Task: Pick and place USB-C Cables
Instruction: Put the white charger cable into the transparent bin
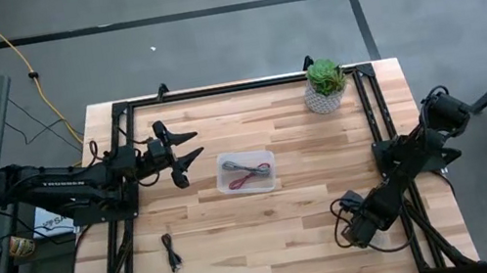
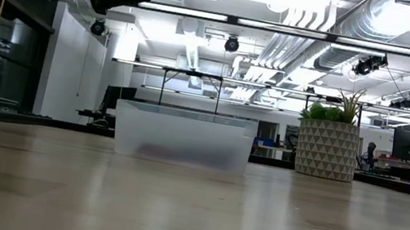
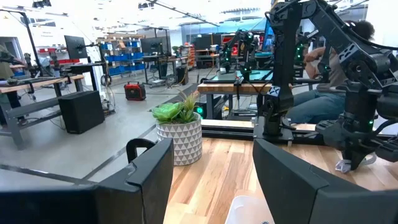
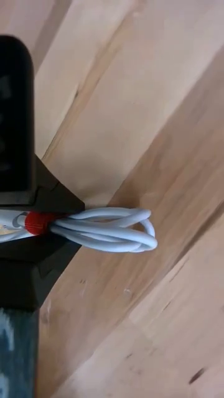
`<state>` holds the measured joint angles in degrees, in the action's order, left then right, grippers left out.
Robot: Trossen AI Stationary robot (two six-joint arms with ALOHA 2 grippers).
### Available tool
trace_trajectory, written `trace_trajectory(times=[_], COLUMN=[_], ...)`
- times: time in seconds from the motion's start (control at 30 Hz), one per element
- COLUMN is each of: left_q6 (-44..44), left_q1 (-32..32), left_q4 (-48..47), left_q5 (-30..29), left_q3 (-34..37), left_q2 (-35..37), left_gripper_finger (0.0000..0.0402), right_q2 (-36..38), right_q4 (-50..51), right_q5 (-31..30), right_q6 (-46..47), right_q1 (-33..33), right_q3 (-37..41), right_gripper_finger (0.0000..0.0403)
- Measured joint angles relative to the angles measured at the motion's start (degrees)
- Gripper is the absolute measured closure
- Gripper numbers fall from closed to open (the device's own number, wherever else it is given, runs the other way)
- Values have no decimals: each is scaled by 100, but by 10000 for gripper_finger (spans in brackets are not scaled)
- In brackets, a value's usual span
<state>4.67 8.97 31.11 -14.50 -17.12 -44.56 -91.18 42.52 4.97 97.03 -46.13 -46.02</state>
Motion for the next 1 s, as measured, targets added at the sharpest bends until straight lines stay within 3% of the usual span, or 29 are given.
trace_trajectory(times=[0.27,0.43,0.63,1.0], left_q6=[0,0,0,0], left_q1=[0,0,0,0], left_q4=[0,0,2,2], left_q5=[0,-2,0,0], left_q3=[0,0,0,0], left_q2=[0,0,0,-2], left_gripper_finger=[202,202,202,202], right_q2=[20,220,421,424], right_q4=[-100,-716,-2078,-4783], right_q5=[-56,-704,-1481,-1423], right_q6=[-1323,-2281,-4284,-8468], right_q1=[89,382,883,2181], right_q3=[2,7,7,7], right_gripper_finger=[372,379,380,381])
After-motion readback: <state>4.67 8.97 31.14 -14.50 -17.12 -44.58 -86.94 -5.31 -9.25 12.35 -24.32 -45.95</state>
